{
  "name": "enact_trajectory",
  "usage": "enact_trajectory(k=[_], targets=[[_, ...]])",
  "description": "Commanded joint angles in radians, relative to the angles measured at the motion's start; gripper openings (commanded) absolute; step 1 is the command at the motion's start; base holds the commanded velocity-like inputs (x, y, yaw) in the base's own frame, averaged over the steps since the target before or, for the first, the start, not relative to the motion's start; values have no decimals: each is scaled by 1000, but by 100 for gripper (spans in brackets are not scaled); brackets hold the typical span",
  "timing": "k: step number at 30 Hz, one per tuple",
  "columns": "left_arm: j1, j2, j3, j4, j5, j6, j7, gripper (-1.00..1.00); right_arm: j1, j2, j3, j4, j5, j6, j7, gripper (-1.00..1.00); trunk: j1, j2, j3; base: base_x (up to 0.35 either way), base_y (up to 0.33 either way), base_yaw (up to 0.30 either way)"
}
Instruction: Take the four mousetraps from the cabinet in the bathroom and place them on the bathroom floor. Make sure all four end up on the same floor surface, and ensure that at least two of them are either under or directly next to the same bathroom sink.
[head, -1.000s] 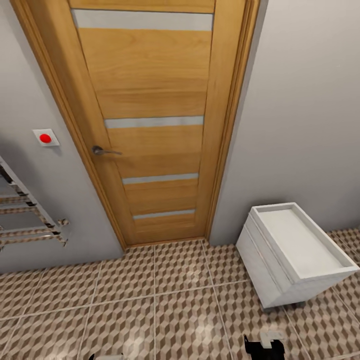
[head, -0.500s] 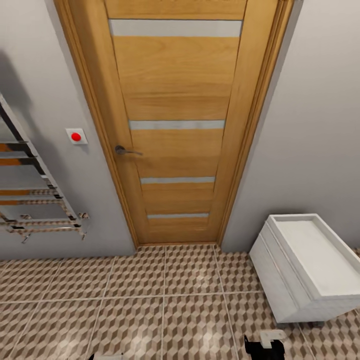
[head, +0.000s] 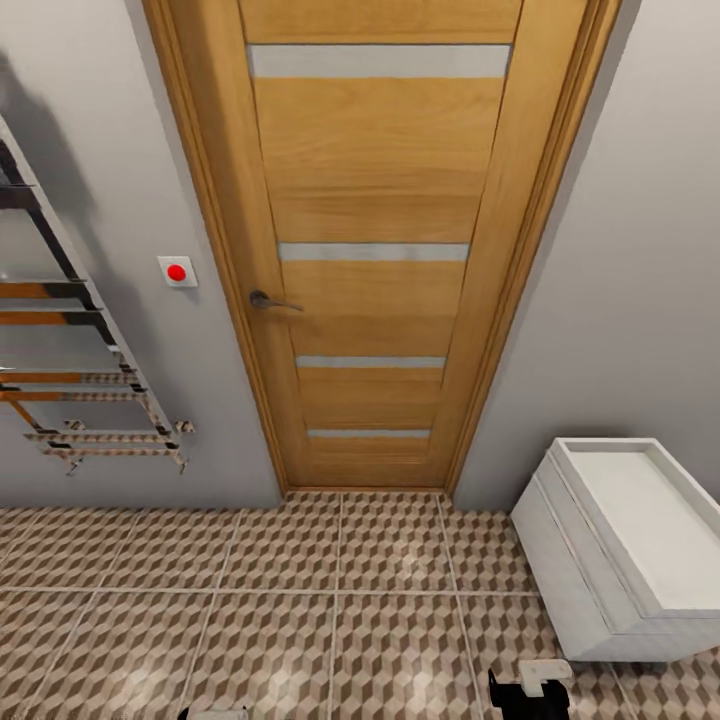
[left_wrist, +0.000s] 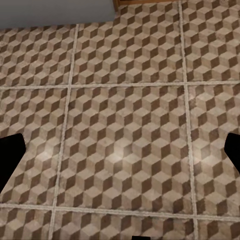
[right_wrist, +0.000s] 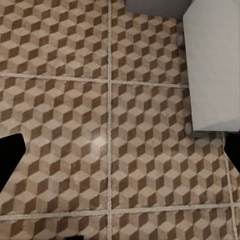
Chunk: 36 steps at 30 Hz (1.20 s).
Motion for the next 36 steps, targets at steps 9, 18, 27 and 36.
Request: enact_trajectory(k=[9, 18, 27, 36], targets=[[-2, -1, -8, 4, -1, -5, 8, 100, -1, 0, 9, 0, -10, -3, -2, 100, 1, -2, -2, 0, 0, 247], [-2, -1, -8, 4, 0, -5, 8, 100, -1, 0, 9, 0, -10, -3, -2, 100, 1, -2, -2, 0, 0, 277], [-2, -1, -8, 4, -1, -5, 7, 100, -1, 0, 9, 0, -10, -3, -2, 100, 1, -2, -2, 0, 0, 278], [-2, -1, -8, 4, -1, -5, 7, 100, -1, 0, 9, 0, -10, -3, -2, 100, 1, -2, -2, 0, 0, 278]])
